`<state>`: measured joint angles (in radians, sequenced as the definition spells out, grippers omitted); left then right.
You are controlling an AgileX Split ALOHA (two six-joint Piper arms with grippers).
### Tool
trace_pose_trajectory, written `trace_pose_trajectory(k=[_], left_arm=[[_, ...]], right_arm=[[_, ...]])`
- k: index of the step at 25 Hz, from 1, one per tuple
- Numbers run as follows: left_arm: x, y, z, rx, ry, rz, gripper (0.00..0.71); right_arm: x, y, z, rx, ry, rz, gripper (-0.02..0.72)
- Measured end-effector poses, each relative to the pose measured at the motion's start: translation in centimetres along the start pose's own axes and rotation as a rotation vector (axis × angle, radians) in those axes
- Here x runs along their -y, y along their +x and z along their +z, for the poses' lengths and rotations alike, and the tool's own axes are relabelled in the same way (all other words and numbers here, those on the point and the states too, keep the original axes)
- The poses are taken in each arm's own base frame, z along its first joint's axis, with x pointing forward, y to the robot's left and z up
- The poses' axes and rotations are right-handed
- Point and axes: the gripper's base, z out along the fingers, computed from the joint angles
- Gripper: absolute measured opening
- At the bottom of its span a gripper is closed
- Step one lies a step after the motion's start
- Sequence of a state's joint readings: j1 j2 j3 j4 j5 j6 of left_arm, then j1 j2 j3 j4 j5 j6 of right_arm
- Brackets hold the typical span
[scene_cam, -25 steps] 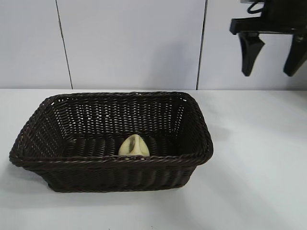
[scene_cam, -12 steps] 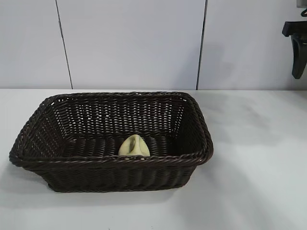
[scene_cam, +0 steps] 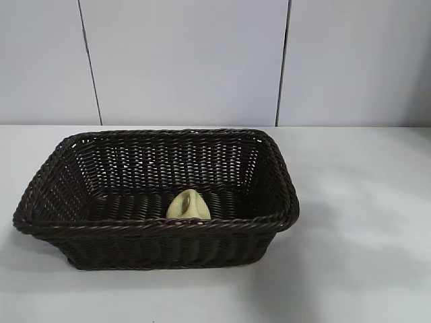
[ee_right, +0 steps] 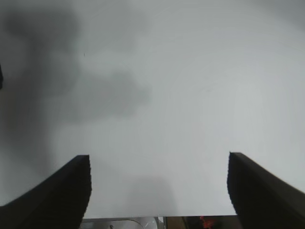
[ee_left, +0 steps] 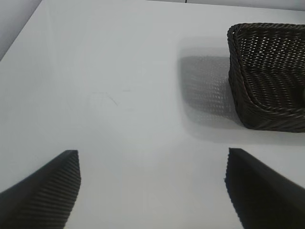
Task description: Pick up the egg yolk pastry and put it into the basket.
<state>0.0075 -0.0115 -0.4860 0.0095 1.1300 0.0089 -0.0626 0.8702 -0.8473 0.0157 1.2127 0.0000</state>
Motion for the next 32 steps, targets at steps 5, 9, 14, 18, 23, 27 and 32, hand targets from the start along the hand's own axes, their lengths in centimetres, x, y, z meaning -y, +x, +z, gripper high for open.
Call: trace_pose_trajectory(k=[5,9,14,18,23,27,32], left_arm=[[0.0,0.0,0.0,0.0,0.0,0.0,0.604],[0.0,0.0,0.0,0.0,0.0,0.0,0.604],[0.0,0.0,0.0,0.0,0.0,0.0,0.604],[0.0,0.0,0.0,0.0,0.0,0.0,0.604],[0.0,0.0,0.0,0.0,0.0,0.0,0.604],[0.0,0.0,0.0,0.0,0.0,0.0,0.604],[0.0,0.0,0.0,0.0,0.0,0.0,0.604]], right_arm=[[0.0,5.4,-1.0,0.16,-0.001,-0.002,0.567],[0.0,9.1,-0.5,0.239,-0.001,-0.003,0.567],[0.1,11.5,0.3,0.315,-0.004,-0.003,0.567],[0.0,11.5,-0.1,0.39,-0.005,-0.003,0.567],[0.0,11.5,0.0,0.392,-0.005,-0.003,0.567],[0.0,11.5,0.0,0.392,-0.005,-0.003,0.567],[0.0,12.0,-0.3,0.431,-0.013,-0.014,0.567]])
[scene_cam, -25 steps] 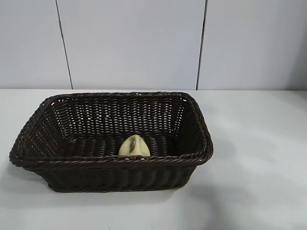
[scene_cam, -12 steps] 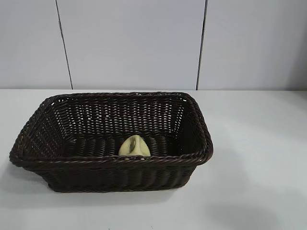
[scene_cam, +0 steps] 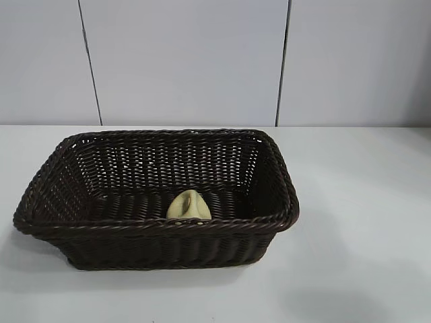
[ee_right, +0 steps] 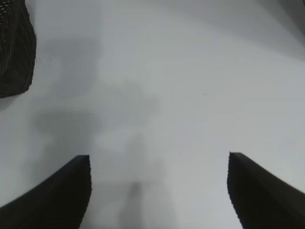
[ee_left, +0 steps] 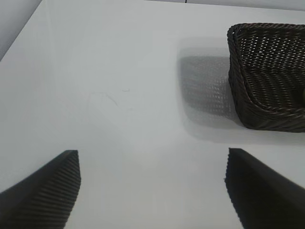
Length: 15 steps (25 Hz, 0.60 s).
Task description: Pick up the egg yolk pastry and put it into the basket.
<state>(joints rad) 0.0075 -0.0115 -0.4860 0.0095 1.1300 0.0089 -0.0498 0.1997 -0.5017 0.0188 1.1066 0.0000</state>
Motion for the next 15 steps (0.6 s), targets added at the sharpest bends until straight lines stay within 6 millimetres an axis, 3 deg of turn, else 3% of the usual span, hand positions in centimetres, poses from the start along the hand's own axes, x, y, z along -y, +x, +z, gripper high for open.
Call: trace_pose_trajectory(k=[7,15], left_arm=[[0.0,0.0,0.0,0.0,0.0,0.0,0.604],[0.0,0.0,0.0,0.0,0.0,0.0,0.604]], right_arm=[[0.0,2.0,-2.5,0.205,-0.086,-0.061,0.567],[0.0,2.1,-2.6,0.212,-0.047,-0.031,0.567]])
